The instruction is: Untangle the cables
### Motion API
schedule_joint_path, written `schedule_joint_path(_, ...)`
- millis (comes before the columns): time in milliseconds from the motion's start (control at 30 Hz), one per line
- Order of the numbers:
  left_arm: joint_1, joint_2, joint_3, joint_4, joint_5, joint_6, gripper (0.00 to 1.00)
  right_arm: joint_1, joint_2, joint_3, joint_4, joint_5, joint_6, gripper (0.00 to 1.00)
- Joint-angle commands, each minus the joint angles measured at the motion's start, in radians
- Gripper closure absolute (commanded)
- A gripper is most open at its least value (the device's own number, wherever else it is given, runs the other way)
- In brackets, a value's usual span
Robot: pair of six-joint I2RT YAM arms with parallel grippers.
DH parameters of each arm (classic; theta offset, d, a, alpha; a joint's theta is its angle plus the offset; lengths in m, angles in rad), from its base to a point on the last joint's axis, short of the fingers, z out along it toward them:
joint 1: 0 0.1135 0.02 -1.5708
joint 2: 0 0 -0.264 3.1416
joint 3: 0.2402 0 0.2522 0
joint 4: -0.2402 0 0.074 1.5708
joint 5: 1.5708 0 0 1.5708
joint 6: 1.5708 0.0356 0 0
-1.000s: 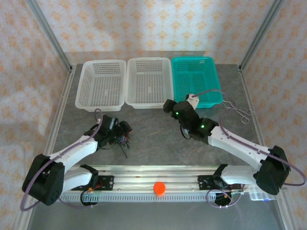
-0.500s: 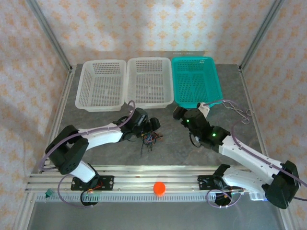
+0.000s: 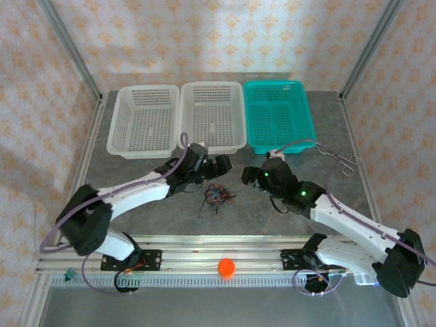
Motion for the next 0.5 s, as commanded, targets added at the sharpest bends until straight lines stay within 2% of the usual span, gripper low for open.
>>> schedule_joint_path(0,0.051,-0.117,-0.058,-0.073,-0.05,0.076,0.09,0.001,0.065,0.066,-0.035,-0.174,-0.216,0.37)
schedule_joint_path(167,0.14,-0.276,-0.221,-0.036,0.076,0.099,0.09,0.025,0.188,0.152,-0.077,-0.291,-0.321,0.55)
schedule_joint_path(300,0.148,-0.349,-0.278,0.007,0.183,0.148,0.09,0.045,0.29,0.21,-0.114,-0.375,-0.406,0.62)
schedule_joint_path(367,0.146,-0.372,-0.288,0.007,0.193,0.167,0.07,0.045,0.34,0.235,-0.139,-0.414,-0.448,0.64)
schedule_joint_path(467,0.126,-0.411,-0.302,0.005,0.152,0.177,0.06,0.046,0.414,0.279,-0.181,-0.462,-0.496,0.68)
